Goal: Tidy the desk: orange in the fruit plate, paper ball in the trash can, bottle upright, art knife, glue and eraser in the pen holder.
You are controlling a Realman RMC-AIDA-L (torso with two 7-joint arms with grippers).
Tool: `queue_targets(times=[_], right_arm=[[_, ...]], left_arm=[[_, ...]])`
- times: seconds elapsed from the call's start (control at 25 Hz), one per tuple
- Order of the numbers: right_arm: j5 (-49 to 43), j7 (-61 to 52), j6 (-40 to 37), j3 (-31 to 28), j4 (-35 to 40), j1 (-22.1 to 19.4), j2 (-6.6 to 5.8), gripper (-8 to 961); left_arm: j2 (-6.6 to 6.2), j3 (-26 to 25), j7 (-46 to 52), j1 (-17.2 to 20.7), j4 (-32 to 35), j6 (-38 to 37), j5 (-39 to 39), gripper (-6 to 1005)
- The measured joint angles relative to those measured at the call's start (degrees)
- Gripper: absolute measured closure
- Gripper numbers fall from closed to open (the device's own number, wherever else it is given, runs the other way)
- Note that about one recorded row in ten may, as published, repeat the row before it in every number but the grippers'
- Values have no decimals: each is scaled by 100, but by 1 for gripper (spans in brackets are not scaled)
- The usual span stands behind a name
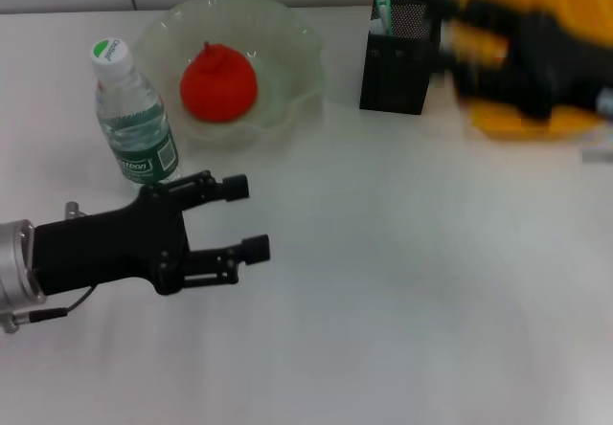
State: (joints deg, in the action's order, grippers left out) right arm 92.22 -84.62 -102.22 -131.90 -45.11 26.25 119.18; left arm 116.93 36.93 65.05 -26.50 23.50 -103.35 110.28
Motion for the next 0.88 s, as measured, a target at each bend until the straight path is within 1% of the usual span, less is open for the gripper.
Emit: queue_targets(times=[0.08, 0.2, 0.32, 0.4, 0.52, 0.6, 0.88], right_arm=[[-666, 40, -274, -136, 9, -7, -1, 226], [-1458, 195, -335, -166, 113, -3, 0, 227], [-2062, 359, -127, -141, 387, 107, 2, 227], [-2415, 570, 158, -116, 702, 218, 10, 227], [-2532, 1026, 514, -115, 1240, 332, 18, 228], [-2532, 1179, 620, -116, 1384, 343, 20, 228], [-2545, 1246, 664, -120, 1458, 344, 28, 230]], left_arm=[[-11, 134, 73, -17, 14, 0, 2, 152], [-65, 313, 211, -24, 6, 18, 9, 152], [-95, 343, 232, -11, 5, 31, 24, 152], [-125, 351, 248, -19, 13, 91, 214, 152], [-141, 351, 270, -37, 15, 115, 403, 152], [-142, 347, 271, -37, 19, 125, 430, 152], [-152, 331, 226, -23, 24, 179, 436, 152]])
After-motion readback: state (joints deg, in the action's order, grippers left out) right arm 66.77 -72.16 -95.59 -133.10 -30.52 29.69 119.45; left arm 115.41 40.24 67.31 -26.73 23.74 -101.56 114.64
